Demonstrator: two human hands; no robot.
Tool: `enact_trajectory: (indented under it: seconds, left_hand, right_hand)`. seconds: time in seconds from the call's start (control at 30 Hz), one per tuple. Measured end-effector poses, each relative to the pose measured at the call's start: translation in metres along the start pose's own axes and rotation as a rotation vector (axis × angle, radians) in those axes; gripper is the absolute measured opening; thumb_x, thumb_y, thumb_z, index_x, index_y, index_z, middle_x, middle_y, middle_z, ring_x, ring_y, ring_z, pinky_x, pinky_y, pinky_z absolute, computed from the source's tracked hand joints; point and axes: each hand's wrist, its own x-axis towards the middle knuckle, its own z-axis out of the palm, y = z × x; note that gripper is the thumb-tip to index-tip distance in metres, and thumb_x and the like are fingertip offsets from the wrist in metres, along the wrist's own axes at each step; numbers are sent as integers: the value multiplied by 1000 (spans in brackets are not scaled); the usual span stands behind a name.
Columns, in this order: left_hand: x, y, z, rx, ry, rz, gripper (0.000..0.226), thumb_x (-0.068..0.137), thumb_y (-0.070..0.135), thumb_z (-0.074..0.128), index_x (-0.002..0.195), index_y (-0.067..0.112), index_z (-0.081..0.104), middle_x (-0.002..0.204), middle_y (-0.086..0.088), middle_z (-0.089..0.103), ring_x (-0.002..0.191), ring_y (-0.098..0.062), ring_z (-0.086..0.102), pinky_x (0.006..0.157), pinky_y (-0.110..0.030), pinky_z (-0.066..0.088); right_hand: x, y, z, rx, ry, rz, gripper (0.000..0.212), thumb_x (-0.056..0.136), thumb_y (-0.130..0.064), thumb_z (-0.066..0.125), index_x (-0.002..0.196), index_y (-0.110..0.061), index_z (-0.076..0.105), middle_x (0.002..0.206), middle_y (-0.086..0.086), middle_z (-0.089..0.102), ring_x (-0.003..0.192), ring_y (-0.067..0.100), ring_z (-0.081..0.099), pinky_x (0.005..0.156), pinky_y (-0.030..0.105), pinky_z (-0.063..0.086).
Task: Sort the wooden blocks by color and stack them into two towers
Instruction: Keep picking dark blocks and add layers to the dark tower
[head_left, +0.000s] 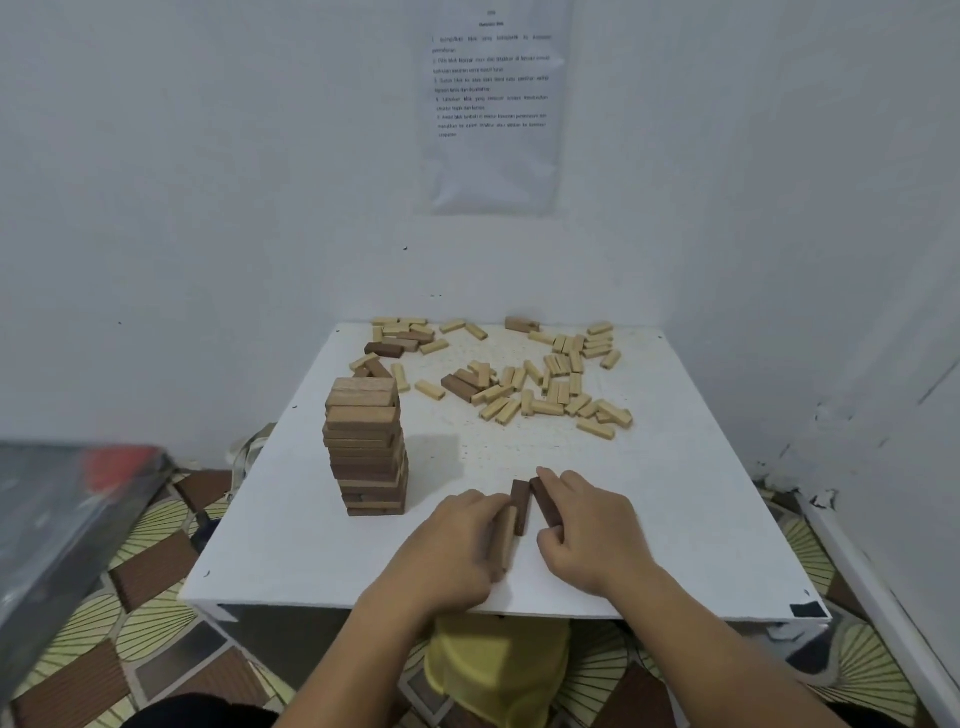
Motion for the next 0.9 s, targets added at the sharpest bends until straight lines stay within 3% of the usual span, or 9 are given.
enact_trajectory:
  seconds: [0.2,0.37,0.5,0.73,0.83,0.9]
  left_hand:
    - [22,-3,-8,-32,41,-98,79,89,23,70,159,18,33,155,2,39,143,-24,37,116,-39,40]
    - [45,-3,-8,54,-34,-92,73,86,24,68,153,24,41,152,1,41,134,-25,37,110,-44,41]
    - [54,-7,-7,3,-46,-37,80,84,23,73,157,25,40,154,4,44,140,-25,36,115,-49,37]
    - [53,-18,5,-93,22,26,82,77,33,82,152,28,48,142,7,56,134,-19,44,113,-46,39]
    - [46,-18,7,-134,32,20,85,78,37,85,153,33,45,137,13,55,136,-14,36,117,-43,33]
    - [41,-16,6,-142,38,16,84,81,35,85,154,35,43,123,23,48,136,-13,33,118,-41,28]
  right_hand:
    - [1,2,-1,55,29,13,72,78,-40,49,149,-28,43,114,-11,59,88,17,61,72,32,52]
    - [-1,1,-3,100,59,23,59,73,-42,53,130,-28,51,105,-11,60,81,17,60,70,37,54]
    - [-1,2,-2,117,69,15,56,74,-44,54,128,-29,53,104,-11,59,82,16,60,70,37,53]
    - [-3,5,-3,125,47,-8,63,74,-52,56,134,-31,51,97,-20,47,79,10,53,67,27,45]
    - [-4,7,-4,129,36,-17,65,74,-56,54,135,-32,52,96,-23,42,84,8,55,68,24,40]
    - [-4,8,-5,134,30,-27,68,74,-60,52,136,-32,52,96,-23,42,85,8,57,69,26,42]
